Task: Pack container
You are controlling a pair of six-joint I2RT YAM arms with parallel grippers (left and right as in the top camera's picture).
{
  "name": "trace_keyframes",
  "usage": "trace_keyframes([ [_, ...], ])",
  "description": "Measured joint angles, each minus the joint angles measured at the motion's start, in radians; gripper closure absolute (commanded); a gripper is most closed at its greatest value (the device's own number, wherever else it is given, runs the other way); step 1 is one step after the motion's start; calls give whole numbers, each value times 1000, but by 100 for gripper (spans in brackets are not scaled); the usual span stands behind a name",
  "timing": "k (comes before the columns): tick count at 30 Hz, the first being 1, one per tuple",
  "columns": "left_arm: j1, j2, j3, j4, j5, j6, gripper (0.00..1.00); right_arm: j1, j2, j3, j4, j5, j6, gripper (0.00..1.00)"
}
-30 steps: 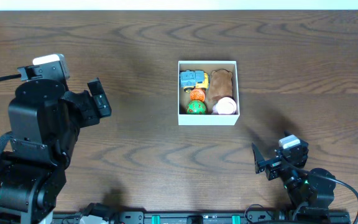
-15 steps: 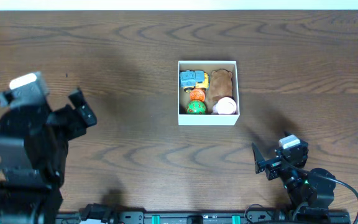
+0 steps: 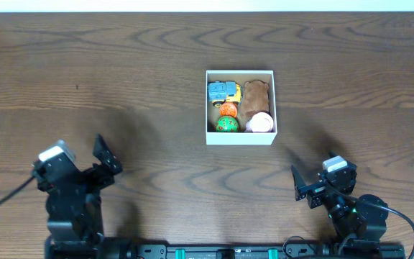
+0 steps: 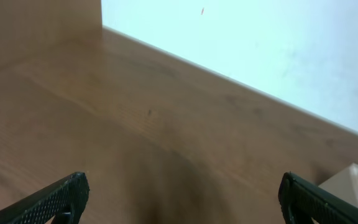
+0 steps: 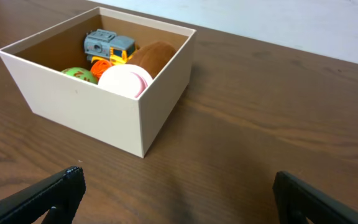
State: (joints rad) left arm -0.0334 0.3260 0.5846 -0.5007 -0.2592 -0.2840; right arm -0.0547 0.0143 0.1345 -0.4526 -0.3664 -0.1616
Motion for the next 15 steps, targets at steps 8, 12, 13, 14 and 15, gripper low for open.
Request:
trace_keyframes([
  [8,0,-196,-254,59,29,-1,2,0,-2,0,0,0,0,1],
  [12,0,-250,-310,63,36,-1,2,0,-2,0,0,0,0,1],
  [13,0,-260,-319,63,37,-1,2,0,-2,0,0,0,0,1],
  [14,0,-267,-327,64,39,-1,2,0,-2,0,0,0,0,1],
  [15,0,-273,-332,64,40,-1,2,0,-2,0,0,0,0,1],
])
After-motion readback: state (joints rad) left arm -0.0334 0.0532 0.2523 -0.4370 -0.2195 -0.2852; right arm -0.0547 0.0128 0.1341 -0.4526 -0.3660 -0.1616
